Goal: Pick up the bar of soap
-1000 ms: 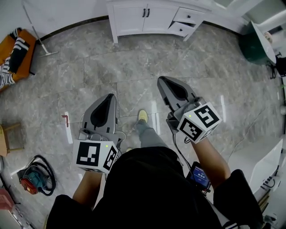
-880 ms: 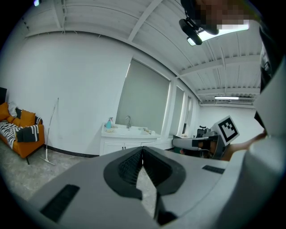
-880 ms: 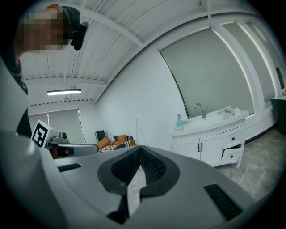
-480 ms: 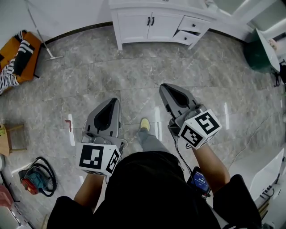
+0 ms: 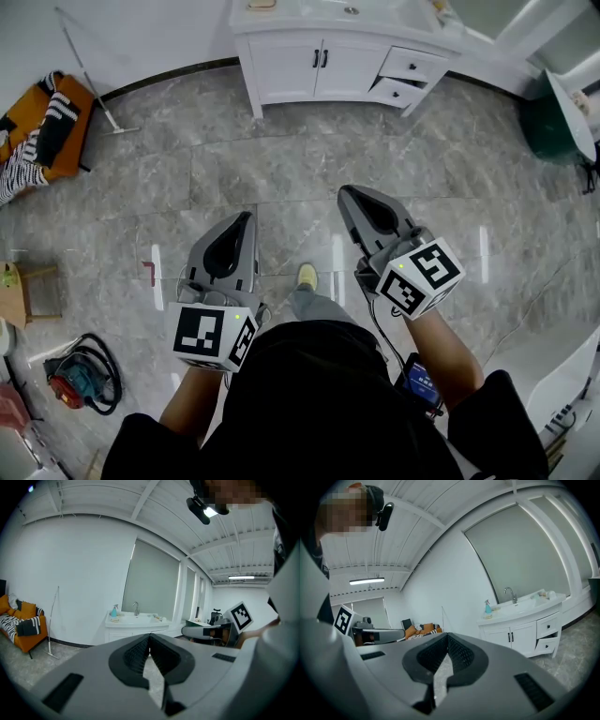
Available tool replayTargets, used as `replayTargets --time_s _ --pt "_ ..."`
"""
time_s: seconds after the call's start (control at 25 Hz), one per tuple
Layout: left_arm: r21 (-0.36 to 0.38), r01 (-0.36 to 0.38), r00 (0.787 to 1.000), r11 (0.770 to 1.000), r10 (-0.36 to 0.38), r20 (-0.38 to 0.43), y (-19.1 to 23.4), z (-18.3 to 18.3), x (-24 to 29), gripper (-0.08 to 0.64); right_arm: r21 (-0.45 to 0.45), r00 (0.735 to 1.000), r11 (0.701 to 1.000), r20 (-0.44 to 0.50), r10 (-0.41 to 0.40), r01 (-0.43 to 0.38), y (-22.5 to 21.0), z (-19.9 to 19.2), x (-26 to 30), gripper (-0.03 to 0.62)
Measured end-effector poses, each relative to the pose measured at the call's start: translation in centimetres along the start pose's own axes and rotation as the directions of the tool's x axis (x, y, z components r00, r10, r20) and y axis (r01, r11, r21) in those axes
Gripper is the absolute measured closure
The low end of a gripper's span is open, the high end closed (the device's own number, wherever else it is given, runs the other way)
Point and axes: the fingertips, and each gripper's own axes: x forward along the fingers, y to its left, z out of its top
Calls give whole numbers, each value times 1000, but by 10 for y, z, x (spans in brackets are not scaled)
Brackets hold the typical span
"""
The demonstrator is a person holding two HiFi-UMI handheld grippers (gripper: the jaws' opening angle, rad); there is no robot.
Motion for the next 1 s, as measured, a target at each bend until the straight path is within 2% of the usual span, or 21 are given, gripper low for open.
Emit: replayTargets --time_s 0.56,1.0 --pt "64 -70 998 995 70 12 12 21 56 549 -3 1000 1000 19 16 -16 -54 19 26 588" --pt "83 -81 996 993 79 32 8 31 63 549 -13 999 1000 43 22 -22 -65 28 25 588"
